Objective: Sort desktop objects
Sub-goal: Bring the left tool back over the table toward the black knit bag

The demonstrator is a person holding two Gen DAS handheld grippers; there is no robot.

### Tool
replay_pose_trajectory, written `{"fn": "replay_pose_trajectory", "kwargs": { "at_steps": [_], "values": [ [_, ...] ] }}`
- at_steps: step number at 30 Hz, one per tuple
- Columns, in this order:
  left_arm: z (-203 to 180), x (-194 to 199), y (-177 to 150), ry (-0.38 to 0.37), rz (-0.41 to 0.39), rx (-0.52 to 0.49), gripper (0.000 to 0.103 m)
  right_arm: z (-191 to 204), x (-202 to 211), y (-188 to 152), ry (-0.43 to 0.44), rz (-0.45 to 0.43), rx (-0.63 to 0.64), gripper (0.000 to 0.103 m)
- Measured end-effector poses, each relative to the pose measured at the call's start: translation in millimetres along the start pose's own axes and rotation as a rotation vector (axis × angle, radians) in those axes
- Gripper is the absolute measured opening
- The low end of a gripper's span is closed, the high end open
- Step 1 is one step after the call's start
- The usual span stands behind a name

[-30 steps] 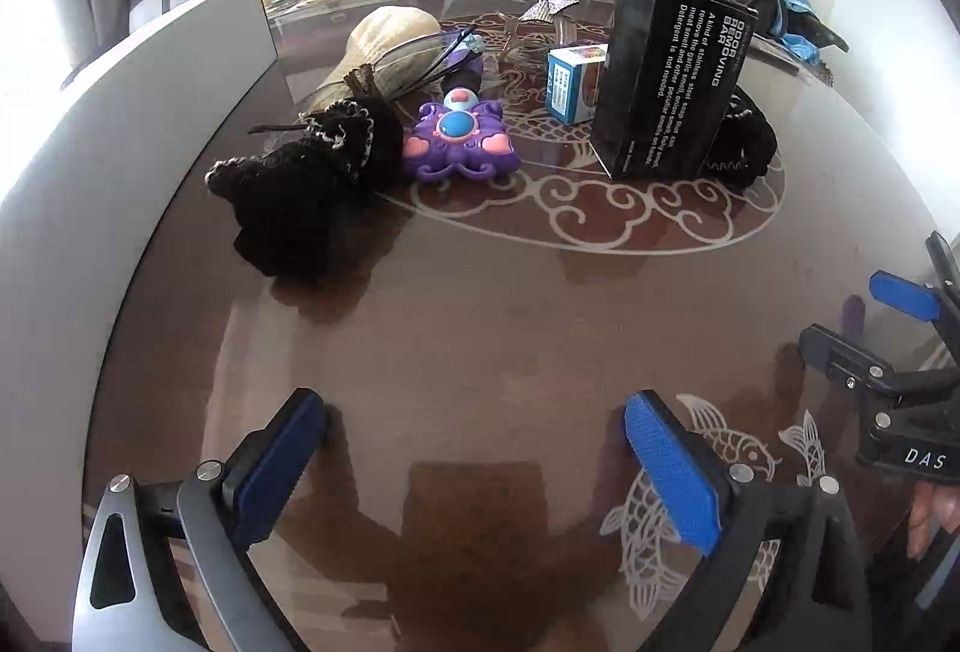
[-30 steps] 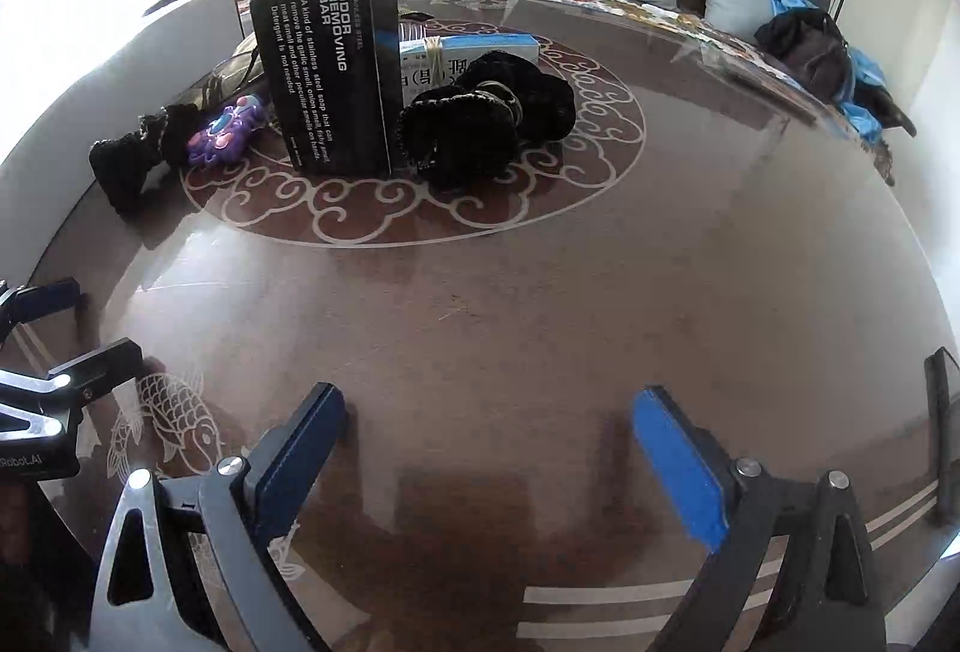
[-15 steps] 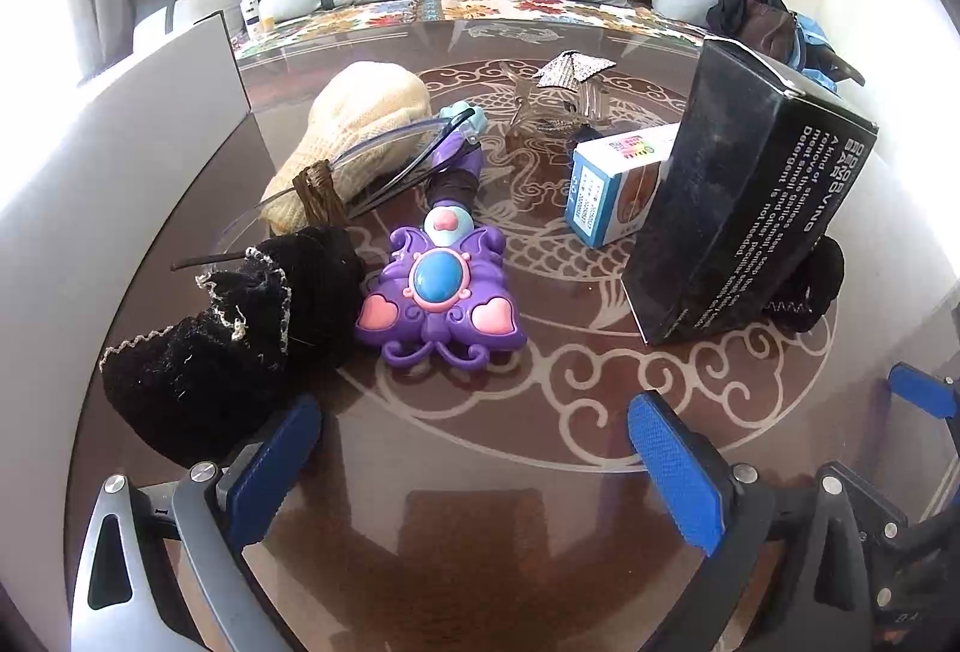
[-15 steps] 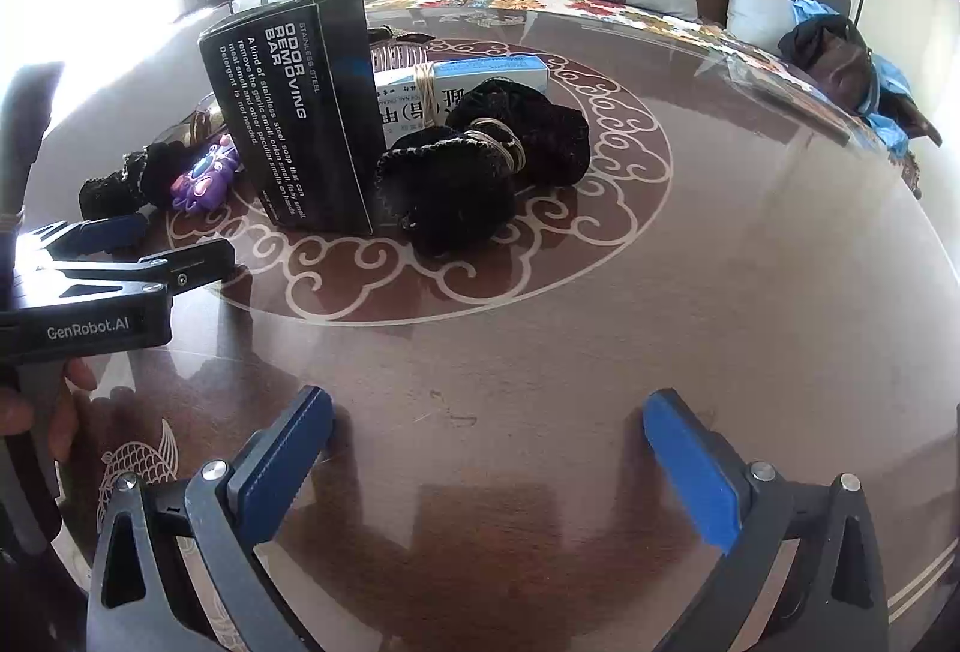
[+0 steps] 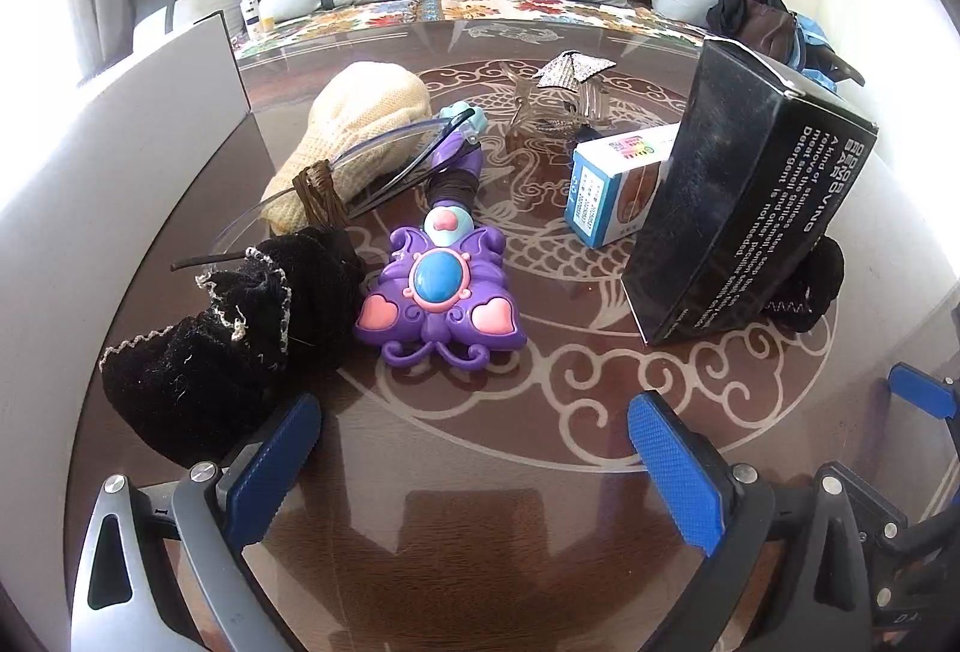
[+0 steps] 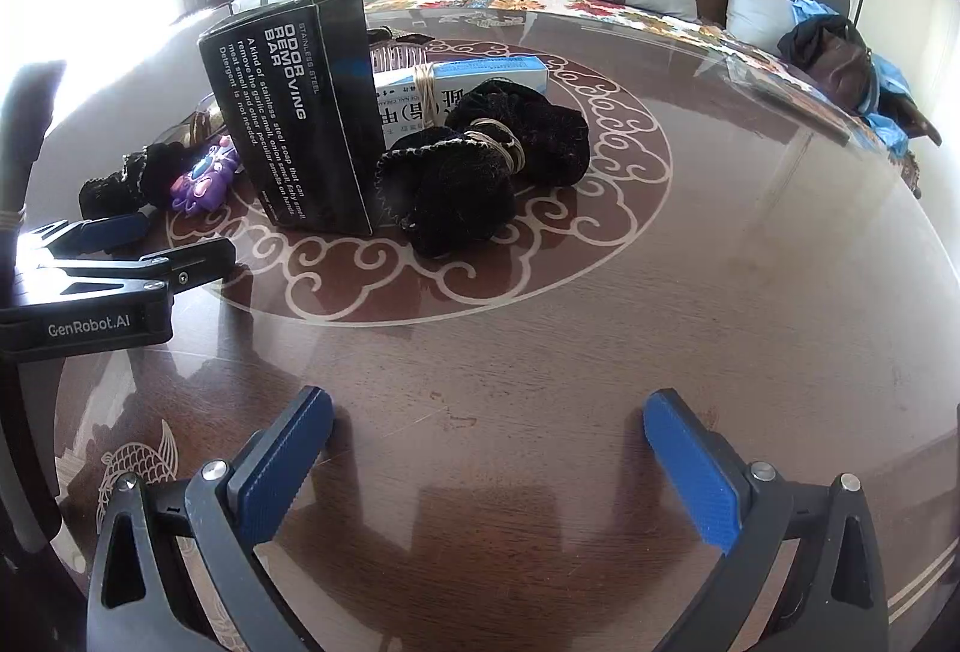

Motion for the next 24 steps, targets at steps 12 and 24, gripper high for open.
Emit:
{"fn": "replay_pose_trajectory", "kwargs": {
  "at_steps": [12,24],
  "values": [
    [-0.2,0.6,-0.7,0.0,-0.001,0.0,0.103,0.6,0.8,-0.6,0.0,0.0,0.001,0.103],
    [-0.5,0.4,-0.8,0.0,-0.001,0.0,0.103,0.8,0.6,-0.7,0.0,-0.001,0.001,0.103]
  ]
}}
Point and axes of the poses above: each gripper's, at about its wrist camera, not at the fingertips, and x roughly against the way its jaws point, z to its left, y to its top, the point moved 10 cm from there along -x, roughly the way its jaws point, and after that the axes turned 5 degrees about -z, right-handed, at the moved point
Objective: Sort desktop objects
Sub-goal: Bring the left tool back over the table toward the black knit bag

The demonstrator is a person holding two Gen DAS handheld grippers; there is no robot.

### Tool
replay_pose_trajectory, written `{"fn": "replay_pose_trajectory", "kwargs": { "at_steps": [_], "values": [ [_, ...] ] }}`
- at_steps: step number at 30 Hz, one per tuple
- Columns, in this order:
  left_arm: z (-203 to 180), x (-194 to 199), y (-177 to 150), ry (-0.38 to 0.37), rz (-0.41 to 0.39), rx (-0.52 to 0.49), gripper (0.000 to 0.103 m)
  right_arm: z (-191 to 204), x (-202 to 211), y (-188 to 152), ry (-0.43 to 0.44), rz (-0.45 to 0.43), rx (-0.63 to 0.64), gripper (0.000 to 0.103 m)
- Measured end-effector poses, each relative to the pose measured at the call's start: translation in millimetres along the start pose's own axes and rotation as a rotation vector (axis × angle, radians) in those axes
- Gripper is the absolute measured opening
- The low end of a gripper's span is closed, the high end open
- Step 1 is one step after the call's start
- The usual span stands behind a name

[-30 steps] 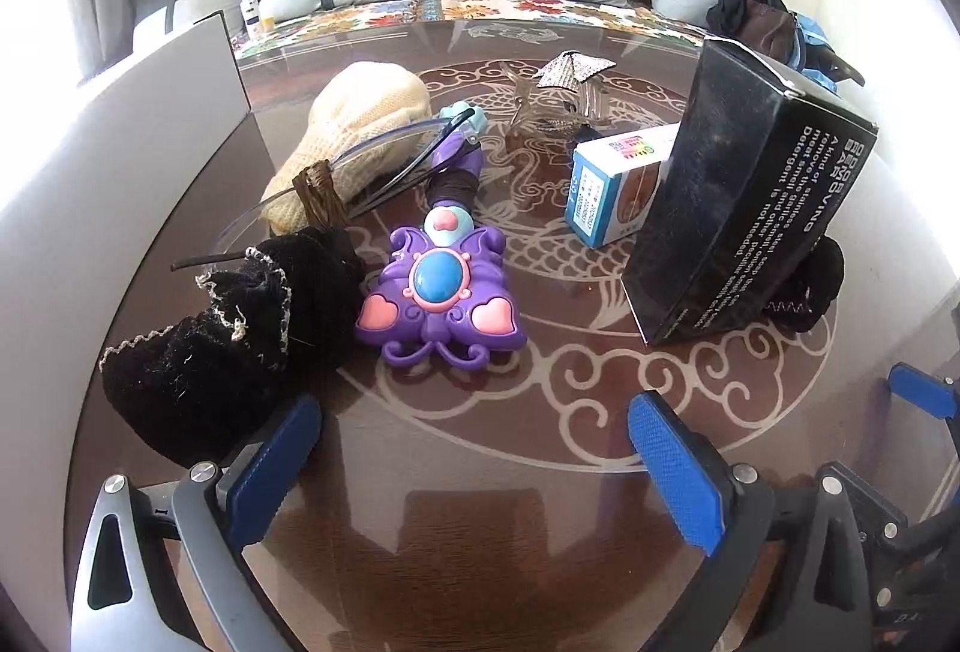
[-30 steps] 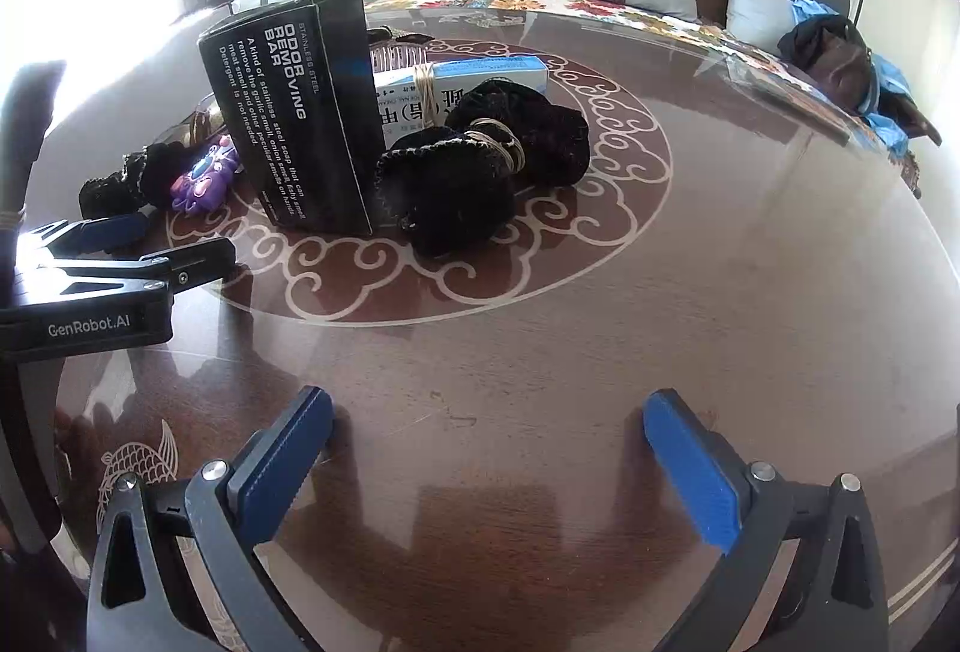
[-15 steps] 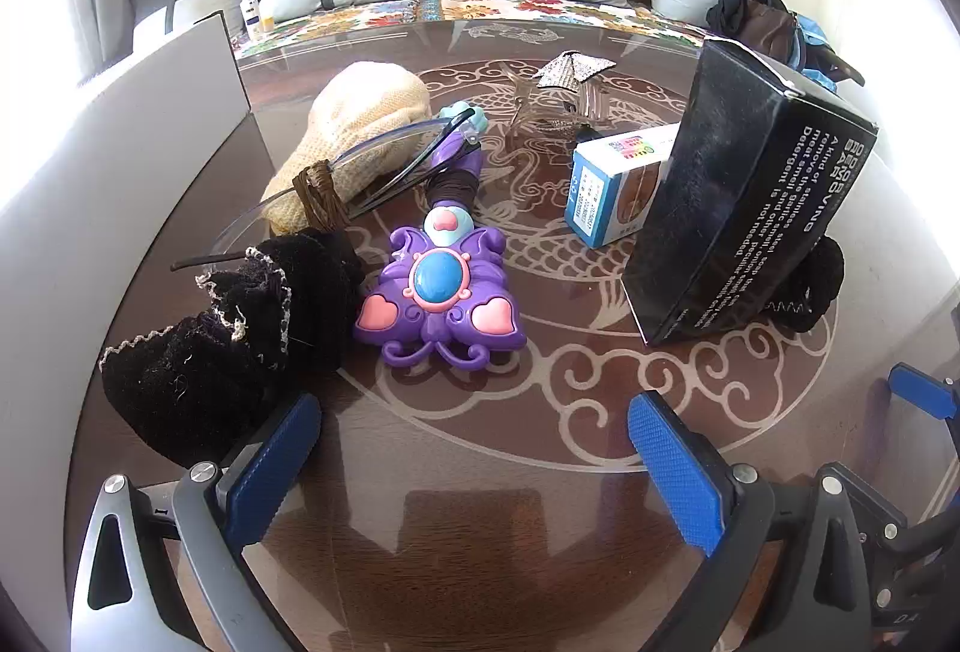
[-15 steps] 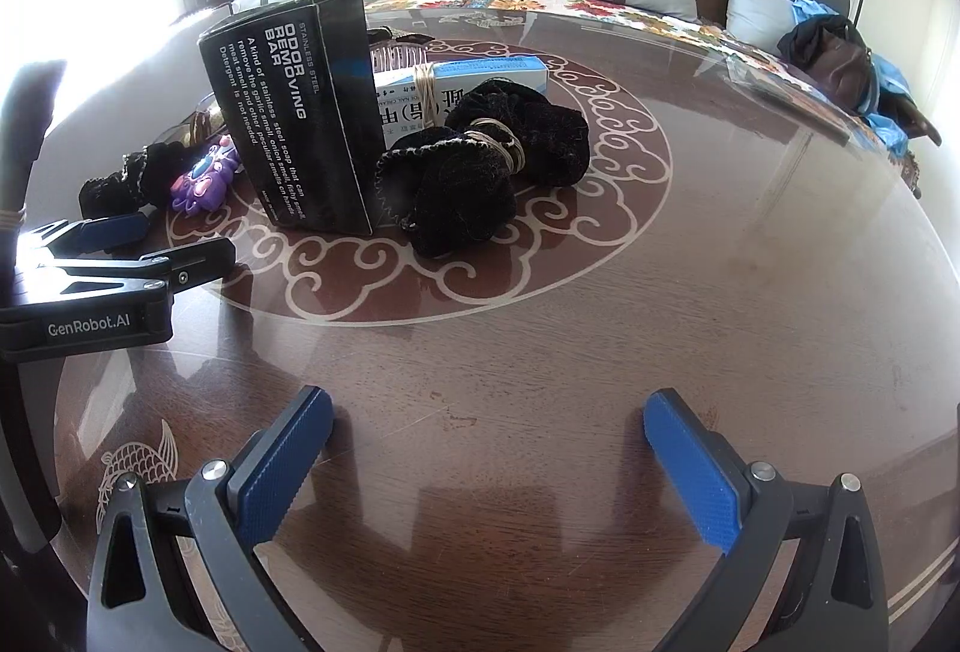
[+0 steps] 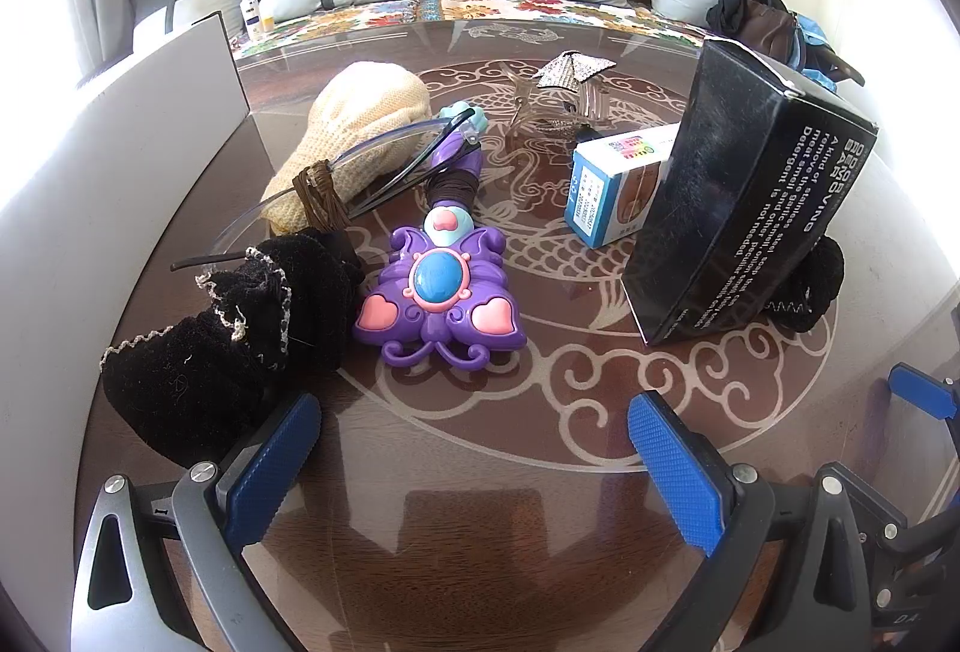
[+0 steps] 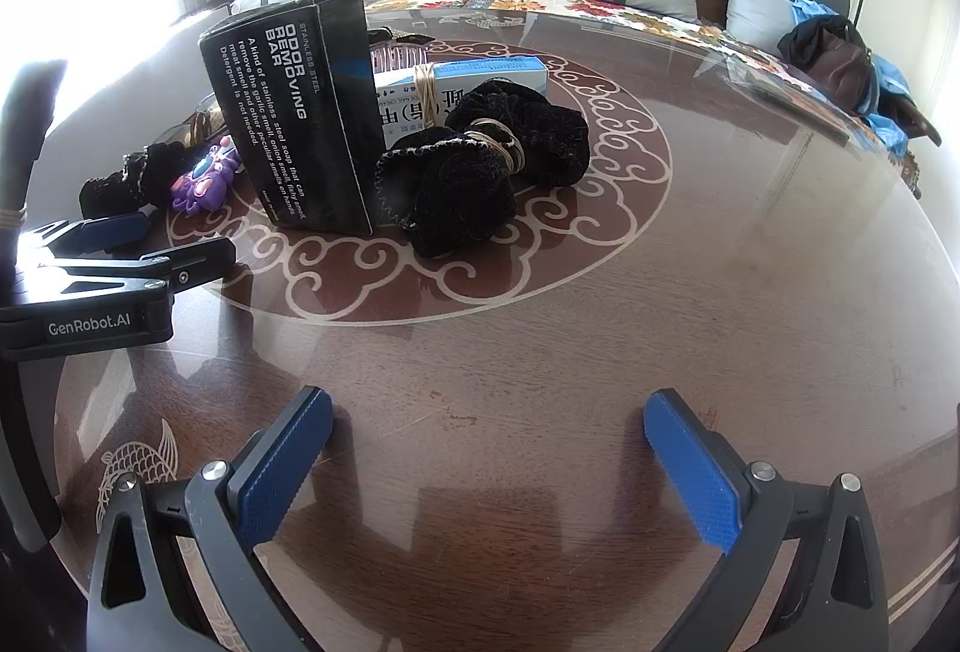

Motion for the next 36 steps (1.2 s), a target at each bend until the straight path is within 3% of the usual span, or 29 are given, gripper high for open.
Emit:
{"fn": "replay_pose_trajectory", "kwargs": {
  "at_steps": [36],
  "values": [
    [2.0,-0.1,-2.4,-0.001,0.001,-0.001,0.103,-0.6,2.8,0.0,0.005,-0.006,-0.015,0.103]
  ]
}}
Point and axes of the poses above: each gripper's, at about its wrist camera, not at the fingertips, and x roughly against the way its jaws point, z to its left, y to its top, the point moved 10 cm from there along -x, roughly the way its jaws point, and after that the axes turned 5 degrees about -z, right-handed, at the moved point
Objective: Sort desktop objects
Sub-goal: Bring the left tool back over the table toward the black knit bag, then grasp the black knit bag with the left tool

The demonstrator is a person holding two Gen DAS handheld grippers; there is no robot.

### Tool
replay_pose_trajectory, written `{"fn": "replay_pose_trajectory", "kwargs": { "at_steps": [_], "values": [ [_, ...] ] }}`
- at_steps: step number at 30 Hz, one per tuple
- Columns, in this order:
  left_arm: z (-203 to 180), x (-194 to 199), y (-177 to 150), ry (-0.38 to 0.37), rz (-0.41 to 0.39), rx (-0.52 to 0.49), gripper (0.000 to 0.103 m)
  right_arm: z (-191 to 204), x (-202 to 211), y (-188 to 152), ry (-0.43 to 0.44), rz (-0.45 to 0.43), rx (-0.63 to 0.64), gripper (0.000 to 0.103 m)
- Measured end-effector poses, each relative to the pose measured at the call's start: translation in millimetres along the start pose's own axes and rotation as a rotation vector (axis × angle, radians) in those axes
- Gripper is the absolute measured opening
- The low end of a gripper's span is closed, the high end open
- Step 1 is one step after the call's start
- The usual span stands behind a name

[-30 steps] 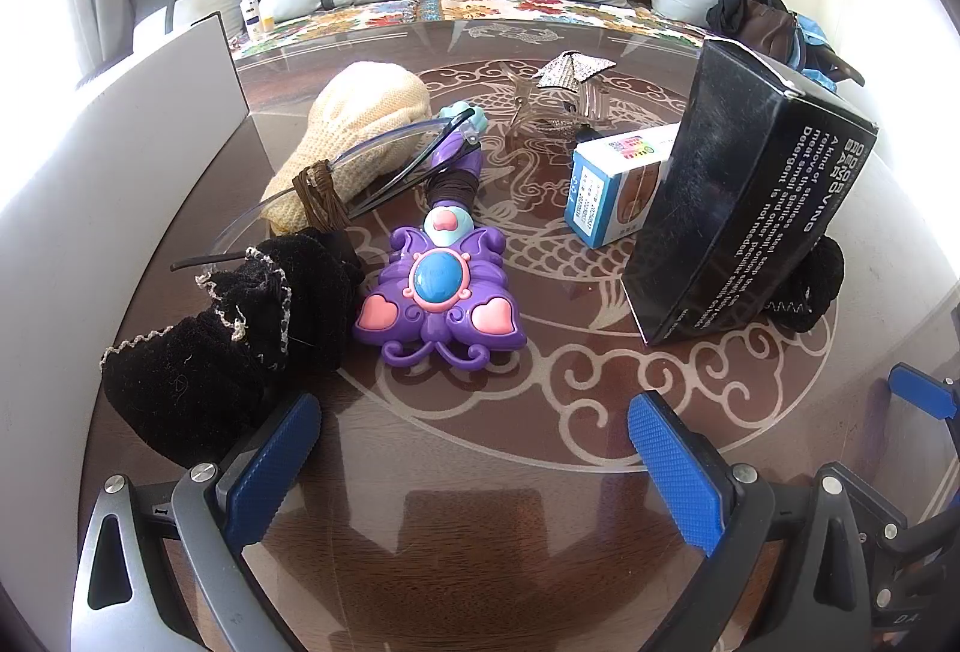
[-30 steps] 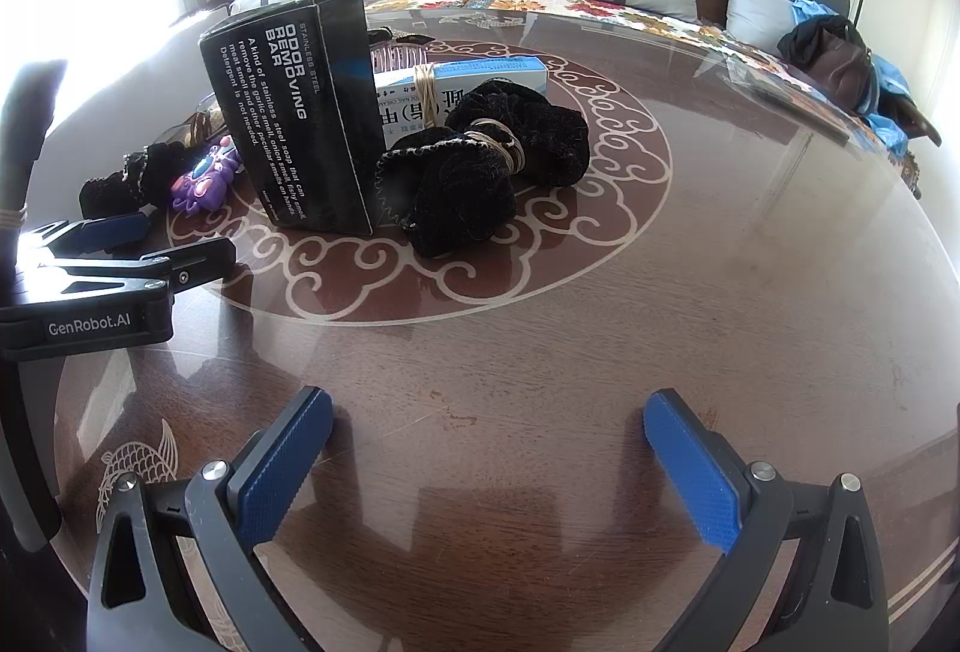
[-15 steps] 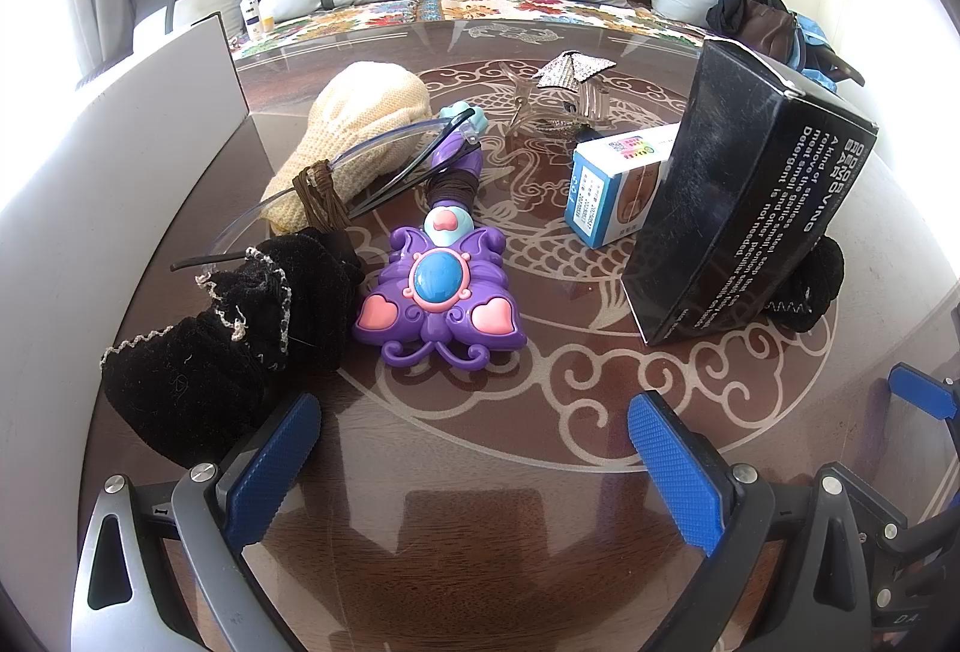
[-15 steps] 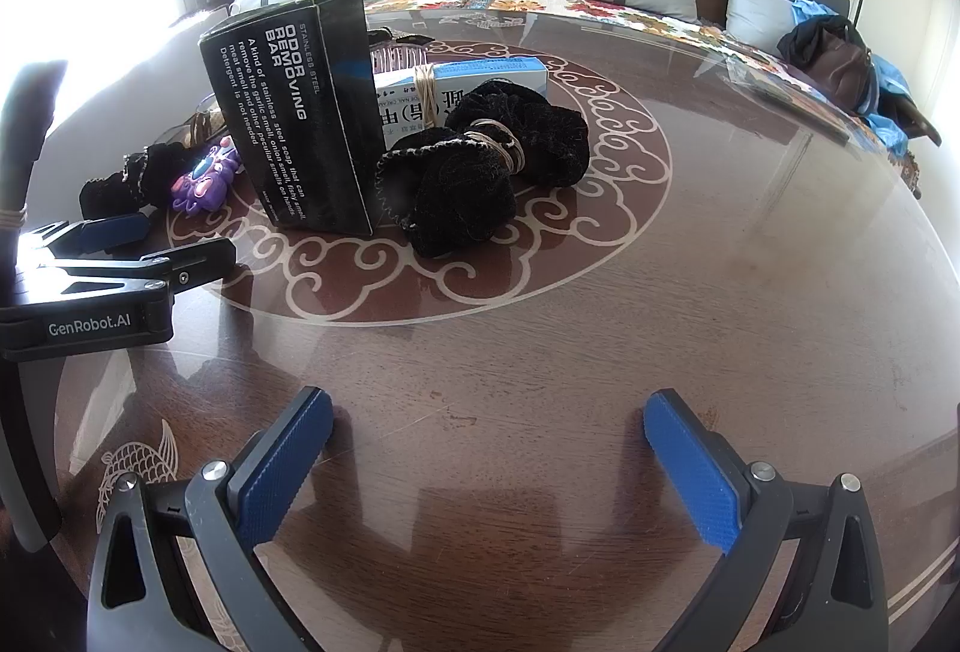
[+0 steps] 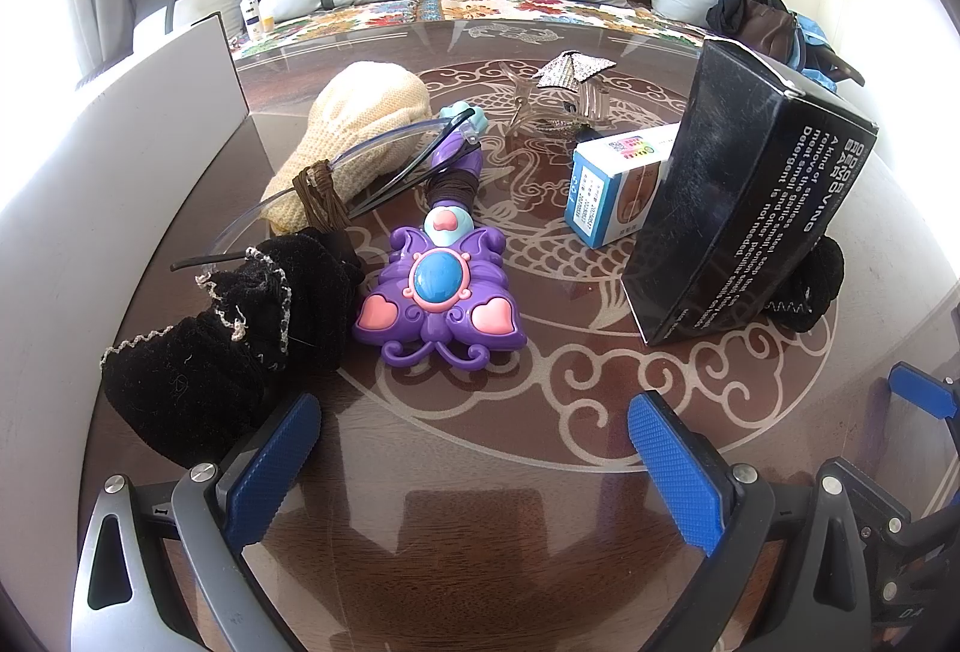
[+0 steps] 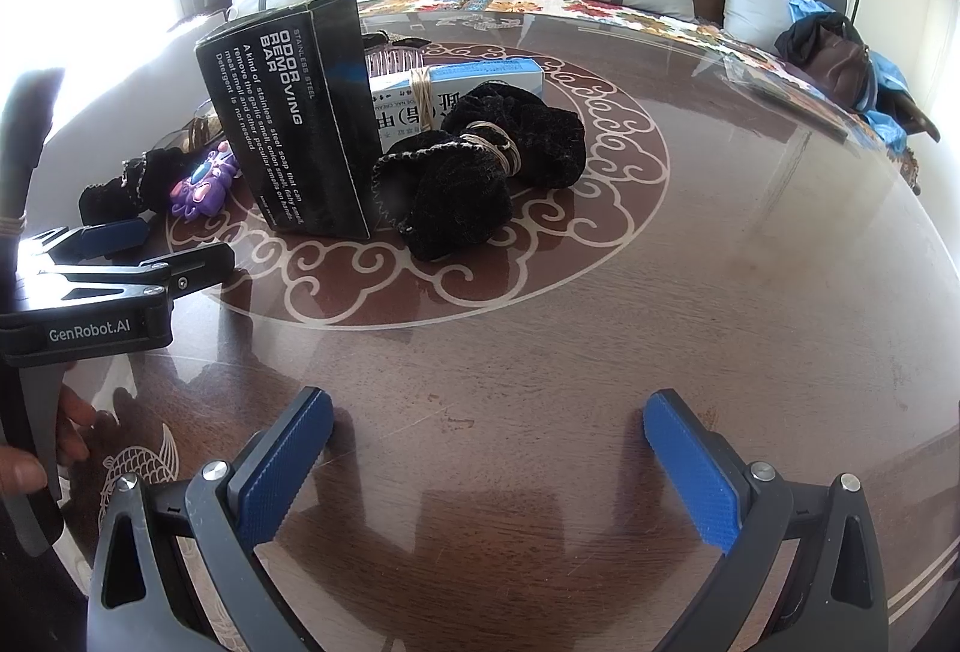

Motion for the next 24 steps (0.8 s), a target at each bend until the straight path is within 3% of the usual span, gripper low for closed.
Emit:
{"fn": "replay_pose_trajectory", "kwargs": {
  "at_steps": [5,10,13,17,24],
  "values": [
    [4,23,-21,-0.007,0.056,-0.011,0.103,0,2,1,0.001,-0.002,-0.007,0.103],
    [34,53,-48,0.015,0.041,-0.009,0.103,1,0,1,-0.015,0.005,0.006,0.103],
    [50,58,-37,0.062,0.007,-0.009,0.103,1,0,-1,-0.016,0.005,0.004,0.103],
    [61,50,-7,0.03,-0.011,0.013,0.103,1,0,-1,-0.015,0.005,0.004,0.103],
    [62,18,16,-0.026,0.082,-0.132,0.103,1,0,-1,-0.015,0.005,0.004,0.103]
  ]
}}
Point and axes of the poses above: each gripper's, at about its wrist camera, not at the fingertips, and x roughly against the way its jaws point, z to its left, y to its top, the point moved 10 cm from there along -x, roughly the way its jaws point, and after that the axes turned 5 degrees about -z, right-handed, at the moved point
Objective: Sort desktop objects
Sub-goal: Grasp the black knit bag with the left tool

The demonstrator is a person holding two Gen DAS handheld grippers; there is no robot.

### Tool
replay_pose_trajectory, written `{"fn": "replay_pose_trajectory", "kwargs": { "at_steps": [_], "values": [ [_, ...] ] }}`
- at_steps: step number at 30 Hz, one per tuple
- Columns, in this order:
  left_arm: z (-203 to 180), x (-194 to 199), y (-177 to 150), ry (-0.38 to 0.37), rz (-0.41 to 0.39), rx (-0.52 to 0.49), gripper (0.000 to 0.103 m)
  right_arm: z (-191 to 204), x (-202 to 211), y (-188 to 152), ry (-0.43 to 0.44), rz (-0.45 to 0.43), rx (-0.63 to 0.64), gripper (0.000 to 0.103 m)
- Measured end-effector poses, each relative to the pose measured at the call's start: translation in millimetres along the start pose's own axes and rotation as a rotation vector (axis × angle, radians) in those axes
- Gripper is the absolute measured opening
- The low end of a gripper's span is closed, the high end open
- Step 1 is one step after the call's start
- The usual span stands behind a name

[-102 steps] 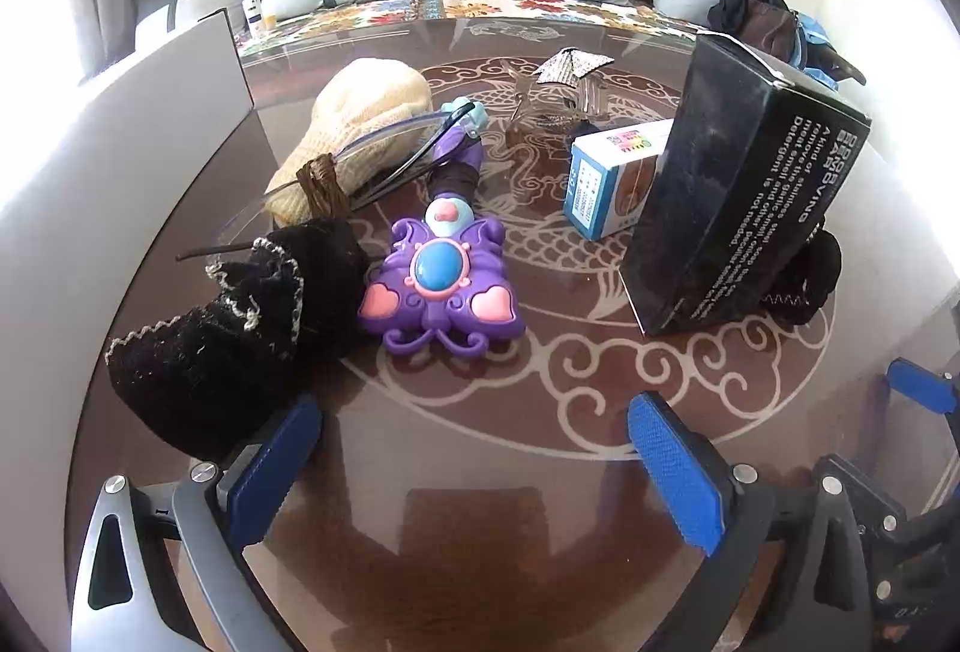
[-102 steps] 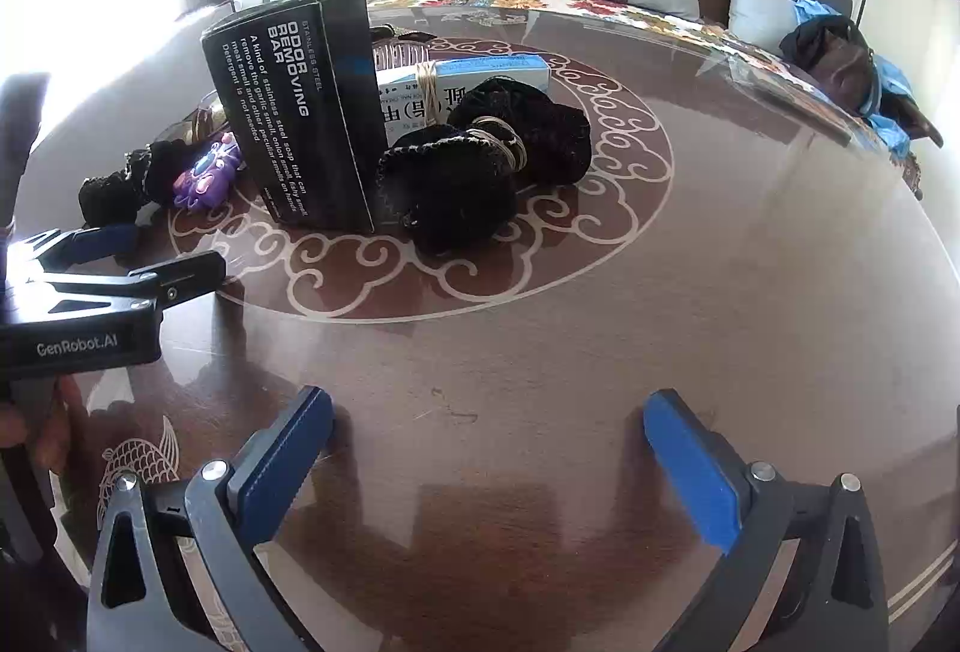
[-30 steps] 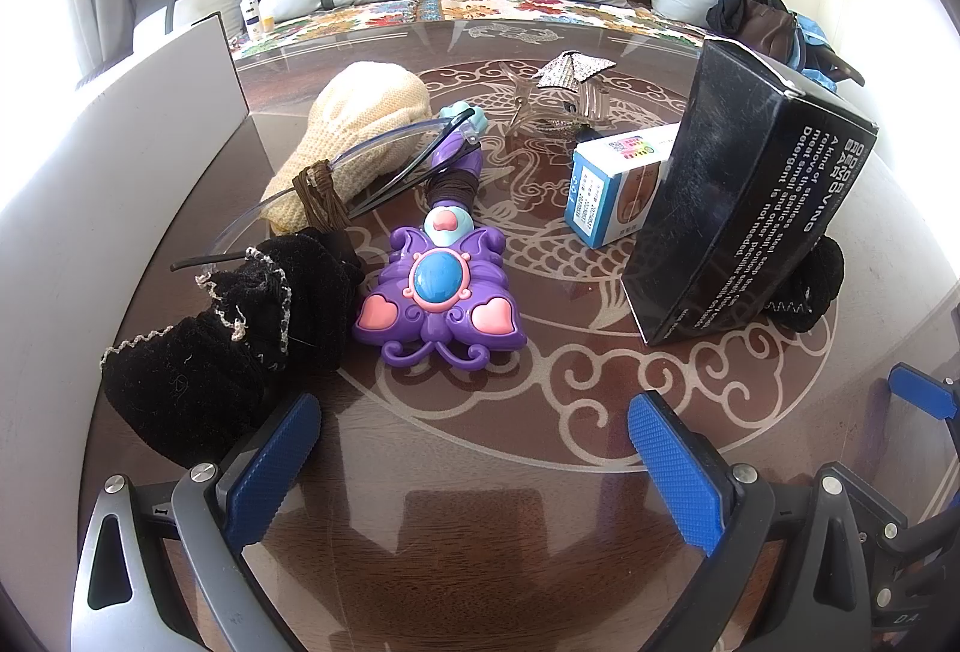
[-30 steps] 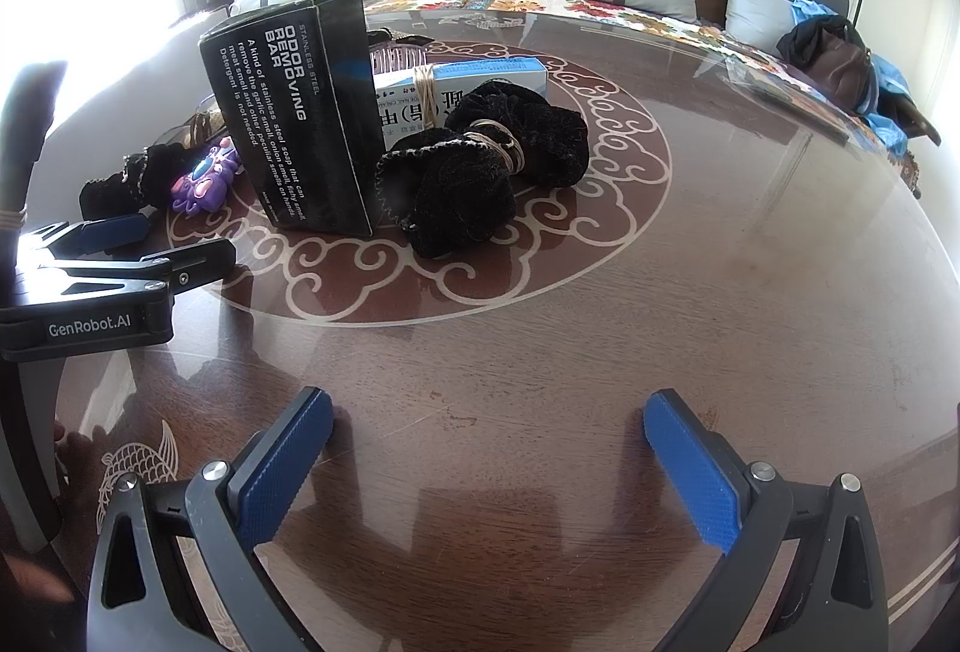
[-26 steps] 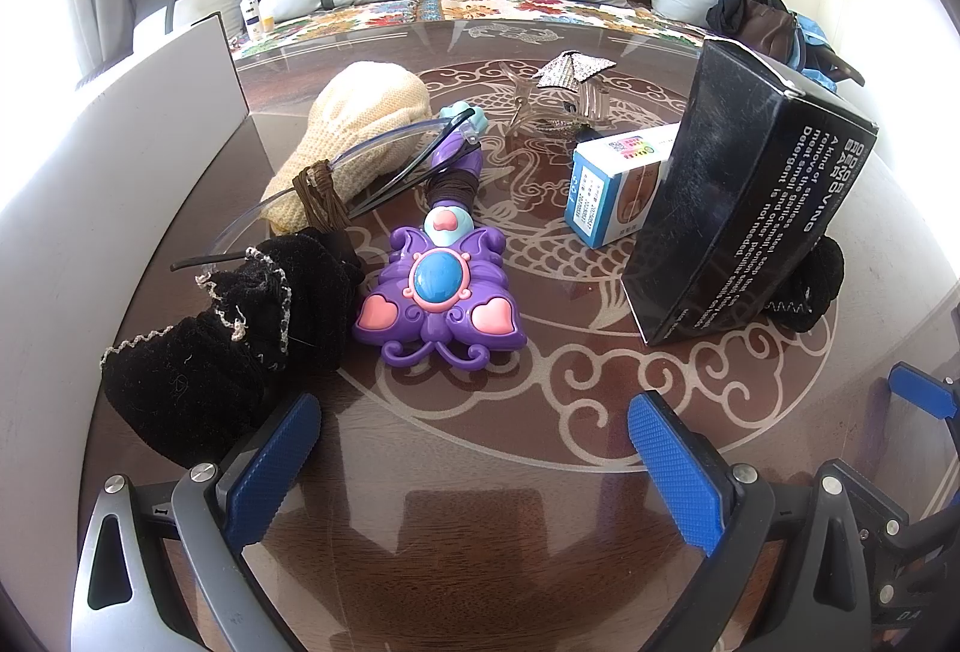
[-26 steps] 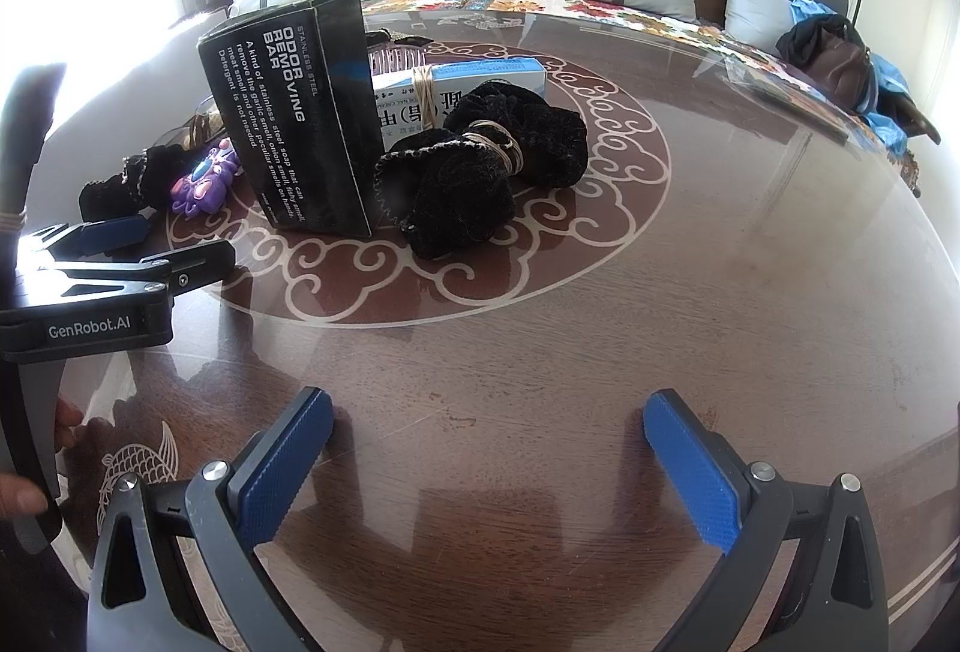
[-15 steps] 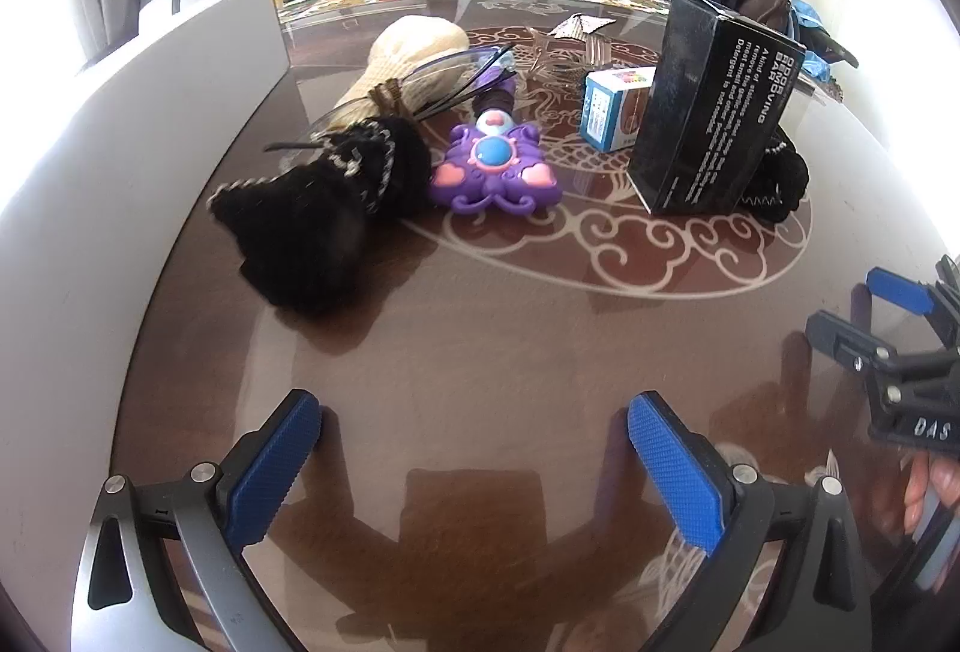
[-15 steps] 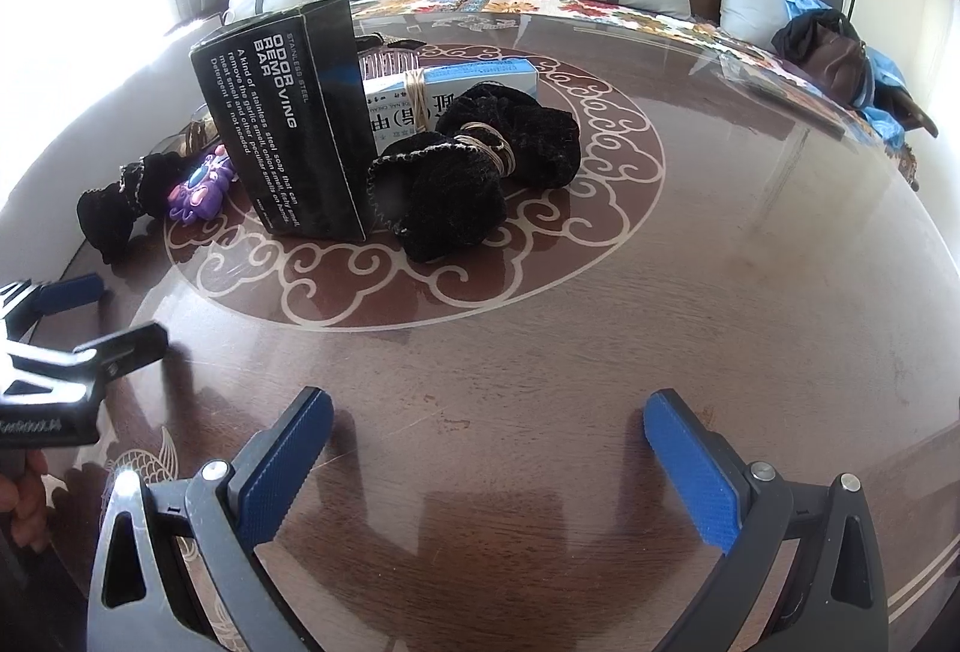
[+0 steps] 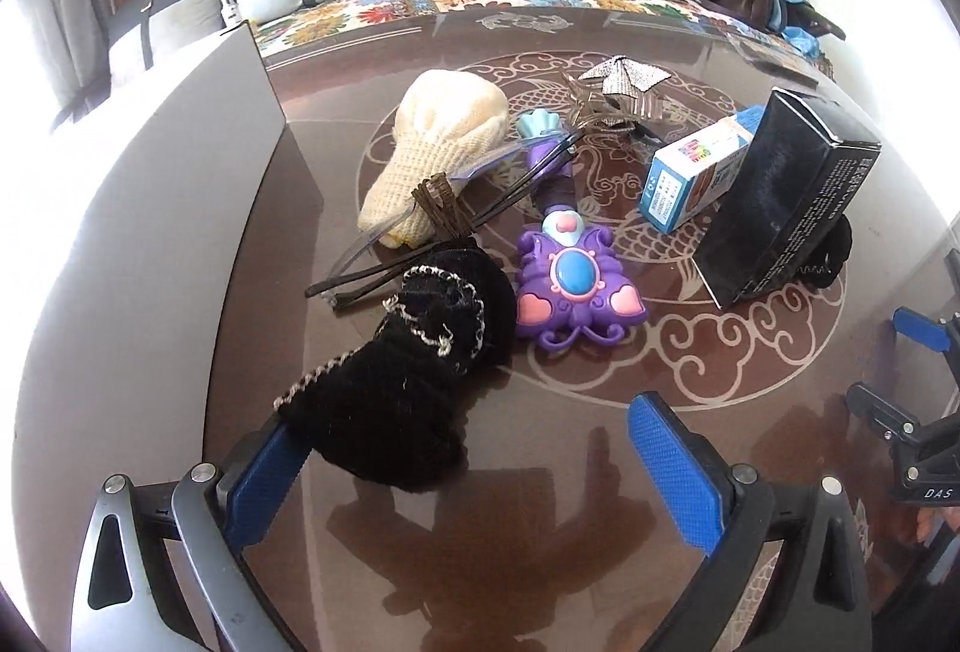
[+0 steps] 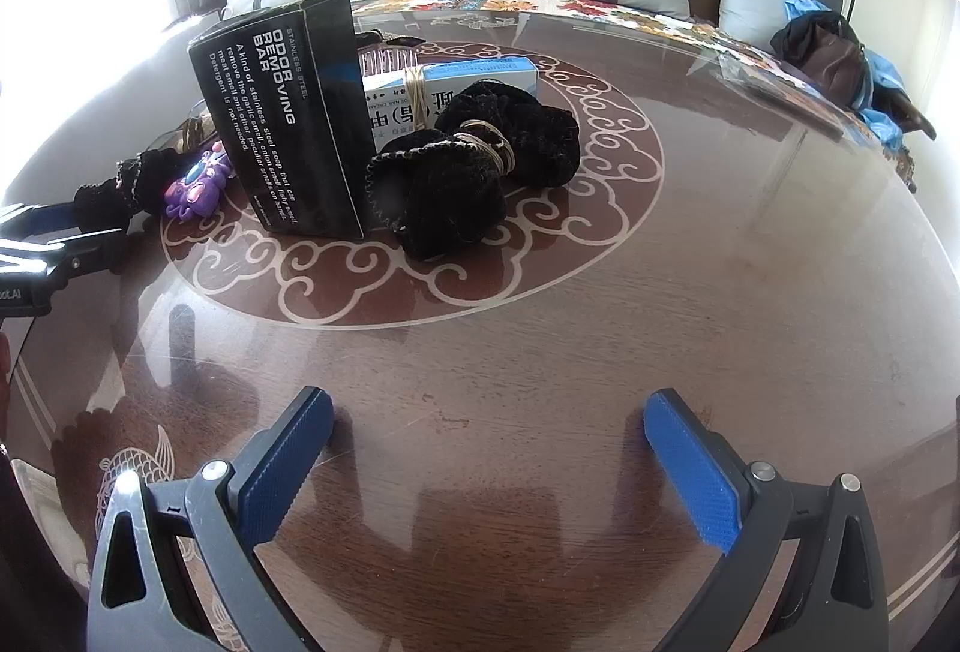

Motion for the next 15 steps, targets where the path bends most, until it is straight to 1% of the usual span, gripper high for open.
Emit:
{"fn": "replay_pose_trajectory", "kwargs": {
  "at_steps": [2,5,7,9,10,12,13,14,15],
  "values": [
    [1,-4,6,0.0,0.003,-0.014,0.103,0,0,0,0.0,0.0,0.0,0.103],
    [4,-12,11,-0.013,0.001,0.013,0.103,0,0,0,0.0,0.0,-0.001,0.103],
    [5,-21,10,-0.037,0.015,0.05,0.103,0,1,-1,0.0,0.0,-0.001,0.103],
    [1,-27,9,-0.078,0.024,0.082,0.103,0,1,-1,-0.001,0.0,-0.001,0.103],
    [-1,-28,9,-0.09,0.023,0.089,0.103,0,0,-1,-0.001,0.0,-0.001,0.103],
    [-5,-28,10,-0.09,0.014,0.069,0.103,-1,0,-1,-0.002,-0.001,-0.003,0.103],
    [-9,-27,10,-0.096,0.004,0.055,0.096,-2,1,-1,-0.003,-0.001,-0.004,0.103],
    [-13,-24,11,-0.109,-0.007,0.045,0.082,-1,1,-1,-0.004,-0.001,-0.004,0.103],
    [-16,-22,11,-0.113,-0.012,0.038,0.075,-2,1,-1,-0.004,-0.001,-0.004,0.103]
  ]
}}
Point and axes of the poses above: each gripper's, at about its wrist camera, not at the fingertips, and x roughly against the way its jaws point, z to its left, y to its top, the point moved 10 cm from there along -x, roughly the way its jaws point, and after that the axes turned 5 degrees about -z, right-handed, at the moved point
